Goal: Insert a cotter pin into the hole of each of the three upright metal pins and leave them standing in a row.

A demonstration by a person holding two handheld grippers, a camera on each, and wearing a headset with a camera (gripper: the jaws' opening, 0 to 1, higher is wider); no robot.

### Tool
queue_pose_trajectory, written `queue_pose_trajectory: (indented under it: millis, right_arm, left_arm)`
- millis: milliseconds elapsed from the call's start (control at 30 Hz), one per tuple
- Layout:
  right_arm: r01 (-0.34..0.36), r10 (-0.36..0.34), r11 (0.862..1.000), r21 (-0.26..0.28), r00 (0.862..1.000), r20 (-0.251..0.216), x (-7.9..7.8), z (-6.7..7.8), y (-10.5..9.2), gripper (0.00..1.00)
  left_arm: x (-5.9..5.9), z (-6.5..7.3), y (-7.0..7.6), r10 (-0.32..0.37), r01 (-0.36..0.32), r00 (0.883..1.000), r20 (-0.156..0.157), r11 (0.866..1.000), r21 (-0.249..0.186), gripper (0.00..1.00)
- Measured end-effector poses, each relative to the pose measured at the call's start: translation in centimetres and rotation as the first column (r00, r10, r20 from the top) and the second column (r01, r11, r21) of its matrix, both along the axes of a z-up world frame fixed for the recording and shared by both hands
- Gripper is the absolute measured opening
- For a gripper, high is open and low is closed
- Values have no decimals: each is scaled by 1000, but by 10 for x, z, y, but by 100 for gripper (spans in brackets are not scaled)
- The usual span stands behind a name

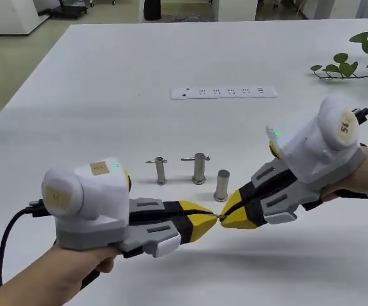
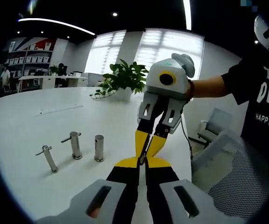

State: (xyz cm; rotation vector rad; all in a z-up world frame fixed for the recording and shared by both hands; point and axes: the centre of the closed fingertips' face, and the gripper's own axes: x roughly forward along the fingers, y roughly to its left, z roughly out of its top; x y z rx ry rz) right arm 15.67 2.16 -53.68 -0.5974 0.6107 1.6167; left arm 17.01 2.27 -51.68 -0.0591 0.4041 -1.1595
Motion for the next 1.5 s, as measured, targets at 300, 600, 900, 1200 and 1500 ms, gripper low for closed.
queue_pose_trajectory:
  millis: [300,600,900,1200,1500]
  right_arm:
    - [26,-21,996,-84,998,60,14,-11,-17,0]
    - [100,-89,986,-131,992,89,35,-18,-35,0]
    - [141,-118,975,-170,984,136,56,-26,-53,0]
    - [161,-132,969,-189,978,160,76,-29,-62,0]
    - [162,-128,967,-196,976,176,87,-29,-64,0]
  left_arm:
    - [13,-1,1,50,-50,999,9,999,-11,7]
    - [30,-8,2,124,-127,990,73,991,36,17]
    - [51,-17,5,221,-232,966,131,970,74,23]
    - [72,-28,2,279,-305,942,187,944,128,26]
    - [85,-48,-5,292,-327,937,193,928,181,26]
